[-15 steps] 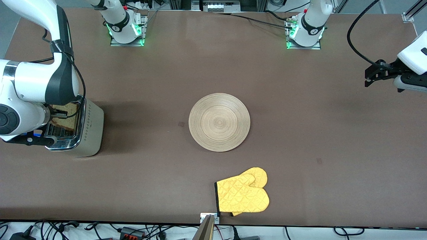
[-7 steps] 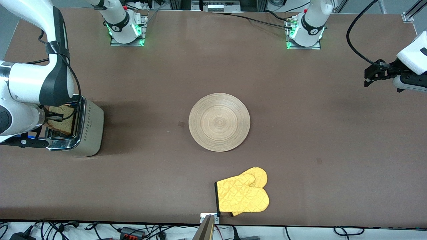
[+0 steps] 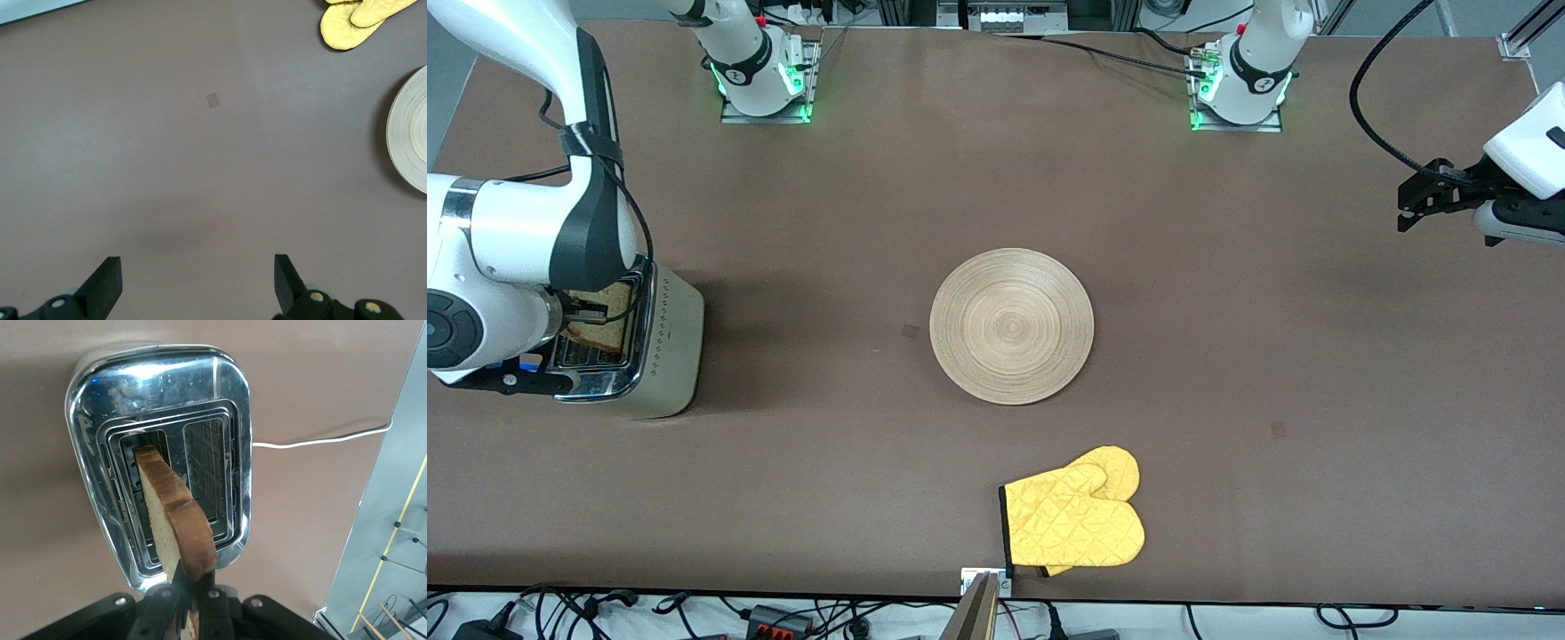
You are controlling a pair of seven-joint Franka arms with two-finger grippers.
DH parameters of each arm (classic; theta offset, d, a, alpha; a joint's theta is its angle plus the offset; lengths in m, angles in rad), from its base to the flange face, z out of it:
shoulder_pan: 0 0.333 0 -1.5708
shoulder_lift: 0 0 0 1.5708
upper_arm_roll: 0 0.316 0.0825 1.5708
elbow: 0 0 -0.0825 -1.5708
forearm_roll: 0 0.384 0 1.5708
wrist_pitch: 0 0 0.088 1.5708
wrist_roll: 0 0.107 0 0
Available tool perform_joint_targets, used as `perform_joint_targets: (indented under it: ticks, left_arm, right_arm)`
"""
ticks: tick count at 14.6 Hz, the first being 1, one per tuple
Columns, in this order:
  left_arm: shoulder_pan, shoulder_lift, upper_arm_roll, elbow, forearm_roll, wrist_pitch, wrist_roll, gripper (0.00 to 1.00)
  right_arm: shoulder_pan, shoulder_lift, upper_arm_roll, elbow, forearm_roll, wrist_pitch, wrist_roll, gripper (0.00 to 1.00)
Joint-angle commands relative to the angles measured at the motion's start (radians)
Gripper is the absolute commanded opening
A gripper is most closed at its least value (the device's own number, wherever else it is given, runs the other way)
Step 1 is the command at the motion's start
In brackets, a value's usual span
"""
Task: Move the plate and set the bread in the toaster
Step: 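Lower the bread into the toaster slot with the right gripper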
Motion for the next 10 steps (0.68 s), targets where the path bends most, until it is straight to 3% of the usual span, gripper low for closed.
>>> perform_joint_targets:
  ticks: [1, 8, 9, 10]
  left_arm:
    - [0.002, -0.01, 0.0, 0.007, -0.02, -0.003, 0.025, 1.0]
    - [0.003, -0.01, 0.002, 0.007, -0.02, -0.004, 0.025, 1.0]
    - [0.003, -0.01, 0.0, 0.007, -0.02, -0.004, 0.025, 1.0]
    - [0.003, -0.01, 0.002, 0.007, -0.02, -0.003, 0.025, 1.0]
  right_arm:
    - [-0.003, -0.011, 0.004, -0.007, 0.012, 0.021, -0.003, 0.0]
    - [-0.014, 0.002, 0.004, -0.047, 0.057, 0.073, -0.006, 0.0]
    - [-0.016, 0.002, 0.004, -0.05, 0.057, 0.074, -0.008, 0.11]
    - [-0.019, 0.002, 0.004, -0.05, 0.057, 0.073, -0.009, 0.45]
